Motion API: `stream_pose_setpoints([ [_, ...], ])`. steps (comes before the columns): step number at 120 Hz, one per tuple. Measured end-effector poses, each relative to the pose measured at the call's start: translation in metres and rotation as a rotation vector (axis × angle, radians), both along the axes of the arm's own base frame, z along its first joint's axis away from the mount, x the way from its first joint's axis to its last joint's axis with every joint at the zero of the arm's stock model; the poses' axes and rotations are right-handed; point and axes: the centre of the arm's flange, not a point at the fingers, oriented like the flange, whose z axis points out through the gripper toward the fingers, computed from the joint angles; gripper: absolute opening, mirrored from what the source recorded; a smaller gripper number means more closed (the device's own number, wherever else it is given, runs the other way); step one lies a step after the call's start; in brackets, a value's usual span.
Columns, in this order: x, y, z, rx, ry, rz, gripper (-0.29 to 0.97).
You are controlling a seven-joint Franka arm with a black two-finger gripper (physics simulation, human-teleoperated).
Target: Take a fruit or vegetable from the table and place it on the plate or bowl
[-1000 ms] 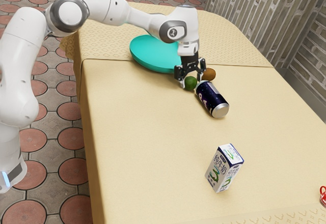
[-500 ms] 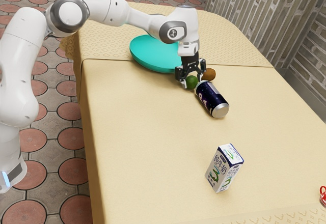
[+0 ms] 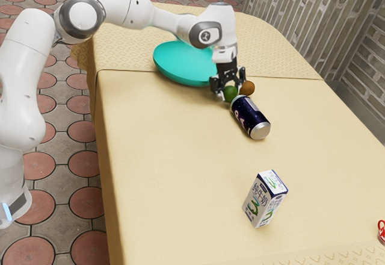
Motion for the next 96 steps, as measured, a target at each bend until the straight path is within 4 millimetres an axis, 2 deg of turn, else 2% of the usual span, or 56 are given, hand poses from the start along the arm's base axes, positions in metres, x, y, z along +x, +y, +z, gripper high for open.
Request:
stream_pose_setpoints([
  [10, 0.001, -0.002, 0.010, 0.005, -0.012, -0.002, 0.42],
  [22, 0.000, 0.003, 0.032, 0.019, -0.031, 0.007, 0.41],
  [33, -0.003, 0.016, 0.057, 0.035, -0.046, 0.028, 0.41],
  [42, -0.008, 0.027, 0.068, 0.051, -0.037, 0.044, 0.42],
  [50, -0.014, 0.041, 0.066, 0.060, -0.017, 0.062, 0.42],
  [70, -0.037, 0.091, 0.058, 0.068, 0.025, 0.133, 0.41],
  [96, -0.060, 0.136, 0.050, 0.087, 0.071, 0.202, 0.41],
])
